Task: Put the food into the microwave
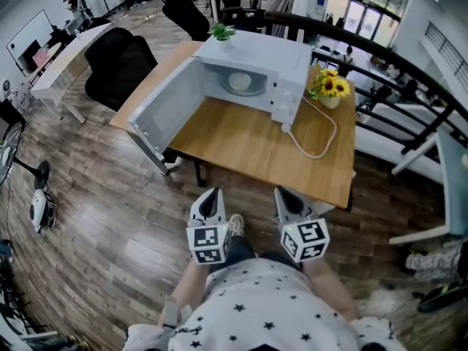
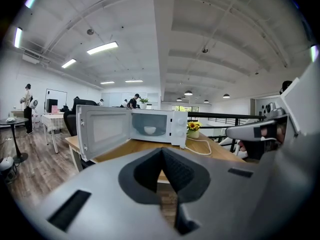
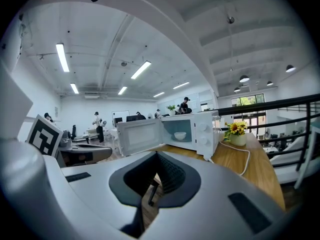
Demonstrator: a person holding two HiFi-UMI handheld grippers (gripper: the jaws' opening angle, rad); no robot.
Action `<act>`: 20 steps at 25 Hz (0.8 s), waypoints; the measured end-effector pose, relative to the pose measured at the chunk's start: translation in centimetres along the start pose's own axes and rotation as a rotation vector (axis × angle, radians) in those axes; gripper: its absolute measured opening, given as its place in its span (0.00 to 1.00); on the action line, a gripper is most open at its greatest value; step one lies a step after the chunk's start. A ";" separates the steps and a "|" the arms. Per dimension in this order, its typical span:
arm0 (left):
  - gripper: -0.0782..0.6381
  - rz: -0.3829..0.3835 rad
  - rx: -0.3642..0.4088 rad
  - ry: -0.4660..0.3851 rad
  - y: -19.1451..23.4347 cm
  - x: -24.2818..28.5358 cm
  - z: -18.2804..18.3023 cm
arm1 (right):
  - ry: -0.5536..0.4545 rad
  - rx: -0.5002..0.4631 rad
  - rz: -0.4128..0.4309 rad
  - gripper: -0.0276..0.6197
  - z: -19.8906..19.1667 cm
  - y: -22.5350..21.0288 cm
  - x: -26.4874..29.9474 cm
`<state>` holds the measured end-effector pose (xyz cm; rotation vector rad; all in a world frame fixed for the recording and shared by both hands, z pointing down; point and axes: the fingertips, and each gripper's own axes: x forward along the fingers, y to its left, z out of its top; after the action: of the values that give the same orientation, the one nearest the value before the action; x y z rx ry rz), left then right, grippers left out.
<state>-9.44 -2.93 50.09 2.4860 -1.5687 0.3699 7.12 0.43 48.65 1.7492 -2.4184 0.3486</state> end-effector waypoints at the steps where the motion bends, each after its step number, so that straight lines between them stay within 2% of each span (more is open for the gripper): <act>1: 0.12 -0.003 0.000 -0.001 -0.1 -0.2 0.0 | 0.002 0.003 -0.003 0.05 -0.1 0.0 -0.1; 20: 0.12 -0.021 -0.014 0.000 -0.1 -0.5 -0.3 | -0.003 -0.024 -0.032 0.05 -0.3 0.6 -1.0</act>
<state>-9.61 -2.35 50.19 2.4905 -1.5386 0.3543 6.86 1.57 48.65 1.7770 -2.3834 0.3122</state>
